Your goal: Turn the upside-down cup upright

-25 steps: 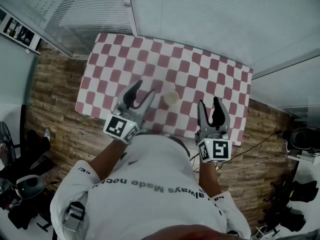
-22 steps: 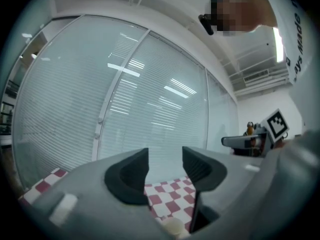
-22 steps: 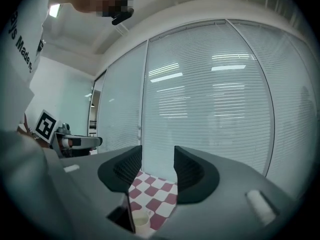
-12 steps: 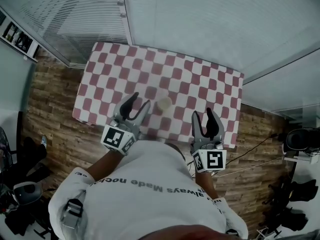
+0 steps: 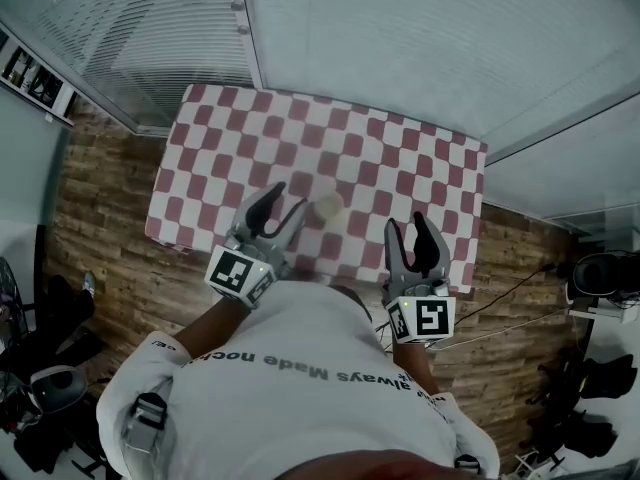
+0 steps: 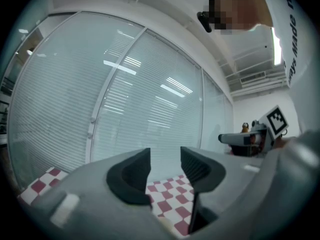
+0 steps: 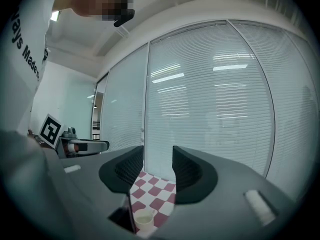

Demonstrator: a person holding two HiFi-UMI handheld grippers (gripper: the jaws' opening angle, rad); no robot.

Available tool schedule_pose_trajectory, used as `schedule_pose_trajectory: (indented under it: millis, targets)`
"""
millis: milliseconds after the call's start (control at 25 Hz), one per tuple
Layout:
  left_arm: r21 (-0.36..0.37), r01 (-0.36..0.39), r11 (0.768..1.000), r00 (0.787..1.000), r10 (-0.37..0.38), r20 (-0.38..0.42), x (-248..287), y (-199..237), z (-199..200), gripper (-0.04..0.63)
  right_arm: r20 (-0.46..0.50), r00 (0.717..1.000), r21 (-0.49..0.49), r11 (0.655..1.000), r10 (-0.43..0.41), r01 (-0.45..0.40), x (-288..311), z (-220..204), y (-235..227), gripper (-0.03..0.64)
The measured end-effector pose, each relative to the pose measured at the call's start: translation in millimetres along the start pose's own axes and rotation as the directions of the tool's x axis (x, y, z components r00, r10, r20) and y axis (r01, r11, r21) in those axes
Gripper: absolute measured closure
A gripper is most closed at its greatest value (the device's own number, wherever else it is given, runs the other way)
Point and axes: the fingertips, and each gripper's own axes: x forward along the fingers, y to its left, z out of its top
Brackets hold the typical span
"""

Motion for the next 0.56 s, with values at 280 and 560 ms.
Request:
schedule_pose_trajectory:
  millis: [280, 560]
  targets:
    - [0.0, 0.011, 1.0, 1.0, -0.011, -0.002, 4.4, 3.2, 0.5, 0.405, -0.012, 1.0, 0.005, 1.0, -0.008, 0.008, 6.9, -1.6, -1.9, 0.436]
    - [-0.007, 0.021, 1.0, 1.0, -0.021, 0.002, 7.4, 2.7, 3.9, 0.407, -0.009, 1.0, 0.005, 1.0, 0.005, -0.005, 12.9, 2.6, 1.6, 0.437]
